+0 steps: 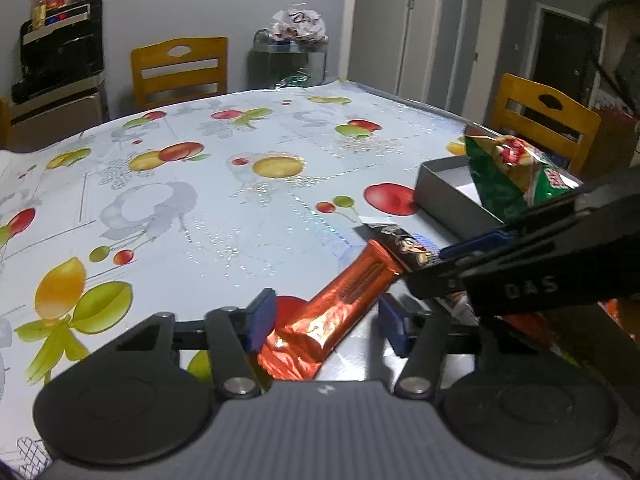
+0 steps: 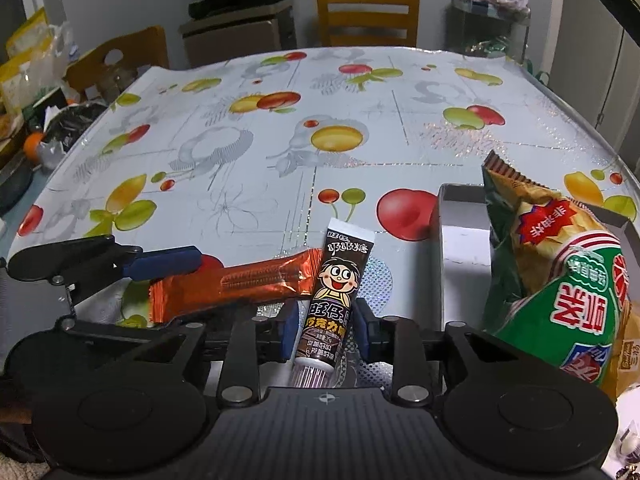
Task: Organize snacks
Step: 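Grasp the orange candy bar with the left gripper while the right gripper grasps the cartoon tube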
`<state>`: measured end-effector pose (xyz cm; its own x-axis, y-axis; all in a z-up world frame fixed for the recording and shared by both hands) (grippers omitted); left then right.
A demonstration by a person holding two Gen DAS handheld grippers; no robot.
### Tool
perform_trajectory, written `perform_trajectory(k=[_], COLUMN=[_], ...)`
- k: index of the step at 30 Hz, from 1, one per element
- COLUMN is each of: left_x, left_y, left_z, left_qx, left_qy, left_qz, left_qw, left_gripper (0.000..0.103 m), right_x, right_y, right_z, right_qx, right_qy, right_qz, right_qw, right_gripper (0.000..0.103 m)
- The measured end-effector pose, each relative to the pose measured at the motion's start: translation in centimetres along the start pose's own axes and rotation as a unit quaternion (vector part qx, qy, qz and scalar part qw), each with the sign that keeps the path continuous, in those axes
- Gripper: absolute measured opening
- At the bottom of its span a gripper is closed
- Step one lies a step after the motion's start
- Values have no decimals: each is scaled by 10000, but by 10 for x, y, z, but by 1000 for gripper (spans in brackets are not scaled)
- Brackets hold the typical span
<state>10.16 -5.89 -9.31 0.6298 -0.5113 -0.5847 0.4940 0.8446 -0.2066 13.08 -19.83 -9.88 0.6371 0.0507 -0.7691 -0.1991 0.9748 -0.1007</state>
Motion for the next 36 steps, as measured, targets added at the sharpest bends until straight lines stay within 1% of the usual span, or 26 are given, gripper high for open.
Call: perform_trajectory(k=[2, 5, 9, 12, 16, 19, 21, 23, 26, 30, 36], left_x=[-1, -2, -2, -5, -6, -5, -3, -2, 1, 3, 5], left_y=[-2, -4, -9, -9, -10, -11, -10, -8, -4, -3, -1], left_z=[-1, -1, -2, -2, -2, -3, -2, -2, 0, 1, 2], left_qx=[42, 132, 328, 334, 333, 352, 341, 263, 128, 85, 40], left_qy=[-5, 29, 95, 171, 221, 165, 128, 94, 76, 56, 34], left_qz=[-45, -40, 46, 99, 126, 147, 133, 143, 130, 138, 156], left_qw=[10000, 9999, 9994, 9992, 9991, 9991, 9992, 9995, 9998, 9999, 9999], left_gripper=[32, 27, 25, 25, 25, 26, 29, 40, 47, 48, 48], right_x=[1, 0, -5, -12, -21, -25, -26, -27, -25, -23, -23], right_y=[0, -2, -6, -4, 0, 1, 1, 2, 5, 9, 10], right_z=[-1, -3, -10, -17, -25, -29, -29, -30, -30, -31, -34], right_qx=[-5, -34, -76, -169, -280, -269, -269, -251, -311, -387, -383], right_qy=[-18, -5, 2, 14, 66, 45, 12, -4, -51, -189, -341], right_qz=[-69, -171, -221, -233, -98, -28, 1, 30, 29, -53, -145], right_qw=[10000, 9998, 9997, 9996, 9995, 9996, 9996, 9997, 9995, 9991, 9986], right_gripper=[31, 26, 25, 25, 25, 26, 28, 32, 36, 37, 37])
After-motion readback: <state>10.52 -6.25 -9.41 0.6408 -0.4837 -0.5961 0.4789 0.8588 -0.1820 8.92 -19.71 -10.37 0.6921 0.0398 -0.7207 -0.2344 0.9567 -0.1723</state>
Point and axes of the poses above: each gripper's, at about its wrist camera, not at the fingertips, and x roughly the way its jaws point, y to its left, z to its top, the point moved 4 cm from there along x, roughly the way its jaws point, and after that the axes turned 12 degrees about -z, right-handed, at the moved point
